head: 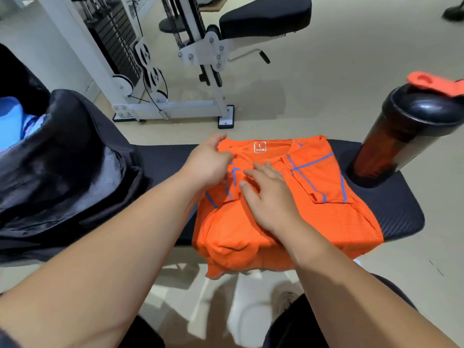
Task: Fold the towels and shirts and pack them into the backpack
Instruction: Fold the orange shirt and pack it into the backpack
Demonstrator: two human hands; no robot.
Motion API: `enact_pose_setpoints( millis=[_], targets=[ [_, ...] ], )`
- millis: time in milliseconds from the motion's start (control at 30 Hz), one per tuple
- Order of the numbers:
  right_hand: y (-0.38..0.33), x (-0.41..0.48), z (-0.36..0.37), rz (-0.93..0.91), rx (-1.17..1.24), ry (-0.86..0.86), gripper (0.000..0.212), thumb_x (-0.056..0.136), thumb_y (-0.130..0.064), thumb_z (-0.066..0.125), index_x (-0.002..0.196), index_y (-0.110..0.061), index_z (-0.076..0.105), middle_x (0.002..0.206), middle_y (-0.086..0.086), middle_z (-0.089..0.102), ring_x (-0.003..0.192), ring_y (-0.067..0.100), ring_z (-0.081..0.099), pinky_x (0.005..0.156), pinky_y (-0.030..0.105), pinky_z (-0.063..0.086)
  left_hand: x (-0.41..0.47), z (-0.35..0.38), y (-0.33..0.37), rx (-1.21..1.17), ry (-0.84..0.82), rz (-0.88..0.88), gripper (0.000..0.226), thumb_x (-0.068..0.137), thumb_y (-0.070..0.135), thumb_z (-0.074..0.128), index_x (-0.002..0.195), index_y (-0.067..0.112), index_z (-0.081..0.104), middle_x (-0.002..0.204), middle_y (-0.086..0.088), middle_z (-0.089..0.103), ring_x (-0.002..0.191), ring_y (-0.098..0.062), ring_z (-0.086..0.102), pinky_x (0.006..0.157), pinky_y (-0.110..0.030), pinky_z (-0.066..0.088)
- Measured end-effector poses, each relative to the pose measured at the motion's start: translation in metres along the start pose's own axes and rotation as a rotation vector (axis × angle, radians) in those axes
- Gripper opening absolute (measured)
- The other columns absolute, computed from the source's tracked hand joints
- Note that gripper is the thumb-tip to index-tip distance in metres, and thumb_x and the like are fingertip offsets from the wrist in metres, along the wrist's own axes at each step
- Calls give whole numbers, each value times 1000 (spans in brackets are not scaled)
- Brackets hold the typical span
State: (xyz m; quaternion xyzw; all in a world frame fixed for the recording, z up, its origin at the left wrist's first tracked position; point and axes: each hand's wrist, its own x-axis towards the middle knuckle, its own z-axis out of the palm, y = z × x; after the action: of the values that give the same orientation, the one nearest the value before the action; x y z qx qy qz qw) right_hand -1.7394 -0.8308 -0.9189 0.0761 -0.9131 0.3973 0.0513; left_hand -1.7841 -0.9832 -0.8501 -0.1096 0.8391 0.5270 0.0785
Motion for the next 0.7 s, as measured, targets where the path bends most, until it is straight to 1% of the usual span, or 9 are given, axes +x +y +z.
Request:
enact_pose_setpoints(
  millis=[67, 133, 167, 233, 300, 367, 433, 567, 700],
  targets=[
    [9, 1, -13, -23, -116, 180, 55, 90, -52, 41, 123, -17, 69, 133, 10, 62, 132, 33, 50, 114, 44, 35, -2, 5, -6, 99, 104, 83, 52, 90, 17, 52, 141, 26, 53, 122, -2, 64, 102, -26, 68, 94, -47, 55],
    [18, 2, -27, -9, -256, 272, 51, 91, -51, 44, 124, -19, 68, 135, 9, 60, 136, 35, 46, 116, 48, 33, -11, 7, -16, 307, 194, 225, 45, 94, 14, 50, 138, 20, 55, 135, -6, 59, 121, -24, 58, 103, -38, 47],
    [22, 3, -33, 28, -343, 264, 52, 92, -53, 44, 128, -22, 65, 143, 10, 55, 142, 36, 39, 119, 51, 26, -17, 10, -23, 405, 201, 320, 45, 95, 15, 49, 139, 17, 55, 138, -7, 58, 126, -25, 54, 105, -35, 43],
    [33, 3, -42, 147, -518, 144, 60, 94, -61, 37, 143, -30, 51, 159, 10, 36, 151, 36, 19, 121, 57, 8, -27, 20, -37, 600, 125, 447, 54, 94, 29, 46, 146, 15, 48, 150, -8, 49, 138, -28, 44, 113, -41, 36],
    [42, 2, -44, 271, -614, -21, 69, 94, -70, 27, 155, -37, 28, 168, 8, 13, 154, 37, -1, 119, 62, -4, -31, 30, -54, 850, -13, 399, 68, 97, 48, 43, 157, 20, 28, 166, -6, 22, 152, -31, 20, 121, -53, 20],
    [46, 2, -41, 357, -646, -144, 79, 91, -77, 17, 159, -39, 6, 169, 6, -4, 153, 36, -13, 119, 64, -8, -31, 33, -72, 1016, -115, 310, 80, 96, 65, 33, 161, 26, 8, 169, 1, -3, 155, -29, 0, 122, -58, 5],
    [43, 1, -34, 387, -658, -194, 85, 89, -80, 14, 159, -37, -5, 168, 7, -13, 152, 37, -17, 119, 63, -9, -29, 26, -82, 1068, -141, 335, 86, 91, 75, 19, 161, 29, 1, 169, 3, -10, 155, -27, -6, 122, -58, 1],
    [24, -3, -20, 388, -661, -232, 92, 87, -84, 15, 159, -31, -8, 167, 12, -16, 152, 41, -16, 119, 64, -5, -19, -9, -90, 1152, -194, 376, 94, 81, 80, 5, 161, 32, 0, 168, 6, -10, 155, -24, -6, 123, -57, 4],
    [1, -9, -18, 297, -760, -262, 86, 87, -83, 14, 159, -36, 8, 167, 12, 8, 149, 39, 14, 111, 62, 18, -27, -47, -108, 1151, -183, 395, 91, 83, 81, 8, 161, 34, 4, 168, 8, -5, 156, -23, -1, 123, -56, 6]
  ],
)
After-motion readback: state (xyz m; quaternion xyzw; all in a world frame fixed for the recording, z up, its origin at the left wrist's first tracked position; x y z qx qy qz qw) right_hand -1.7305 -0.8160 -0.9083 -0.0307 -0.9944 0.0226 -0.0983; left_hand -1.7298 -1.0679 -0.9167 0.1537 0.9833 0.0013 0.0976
